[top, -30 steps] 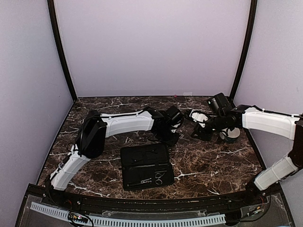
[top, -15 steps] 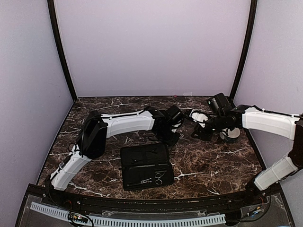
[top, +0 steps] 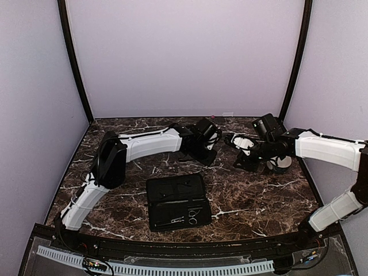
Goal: Sort the hair-cutting tools
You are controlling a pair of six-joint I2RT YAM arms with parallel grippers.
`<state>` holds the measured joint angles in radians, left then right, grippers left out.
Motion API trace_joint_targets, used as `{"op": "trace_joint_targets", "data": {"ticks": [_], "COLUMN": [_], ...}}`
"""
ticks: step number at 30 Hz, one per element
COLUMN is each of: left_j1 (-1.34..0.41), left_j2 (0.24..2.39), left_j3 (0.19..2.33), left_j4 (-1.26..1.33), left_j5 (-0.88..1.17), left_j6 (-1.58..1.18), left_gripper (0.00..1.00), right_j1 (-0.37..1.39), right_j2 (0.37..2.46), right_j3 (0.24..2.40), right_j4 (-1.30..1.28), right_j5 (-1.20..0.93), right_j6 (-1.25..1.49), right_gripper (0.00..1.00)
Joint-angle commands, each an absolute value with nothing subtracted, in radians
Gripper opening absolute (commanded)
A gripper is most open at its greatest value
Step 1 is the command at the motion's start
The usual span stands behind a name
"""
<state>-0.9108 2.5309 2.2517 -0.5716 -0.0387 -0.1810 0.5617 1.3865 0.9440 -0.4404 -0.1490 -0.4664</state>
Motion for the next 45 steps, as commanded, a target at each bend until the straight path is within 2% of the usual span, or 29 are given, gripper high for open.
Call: {"op": "trace_joint_targets", "data": {"ticks": [1,8,14,22,28,36,45], "left_j1": [-0.897,-0.888,-0.885,-0.887,-0.902,-1.012,-1.046], "left_j2": [2.379,2.294,2.173,1.760,1.585,1.527,1.536], "left_j3": [2.264,2.249,2.172,1.601,1.325,1.116,1.087], "left_j4": [-0.560,-0.610,-0.777,-0.713,-0.792,-0.863,-0.891], "left_j5": [-0.054,-0.077,-0.117,-0.001,0.090,0.121,0.088], "left_j6": [-0.107,-0.059,0.000,0.021,0.020,0.058,0.077], "left_gripper": [0.00,0.00,0.00,0.00,0.00,0.00,0.00], "right_j1": [0.554,0.551,0.550,0.551,0.550,0.552,0.552], "right_j2": [1.364,1.371,1.368,1.386,1.404,1.416,1.411], "right_j3": [0.933,0.931,0.931,0.939,0.943,0.949,0.946], "right_j4": [-0.402,-0.400,-0.400,-0.415,-0.424,-0.435,-0.439], "right_j5": [-0.131,-0.127,-0.131,-0.148,-0.151,-0.173,-0.174], "right_j6": [-0.472,-0.473,-0.475,-0.479,-0.488,-0.493,-0.496], "right_gripper": [0.39,0.39,0.39,0.40,0.40,0.40,0.40]}}
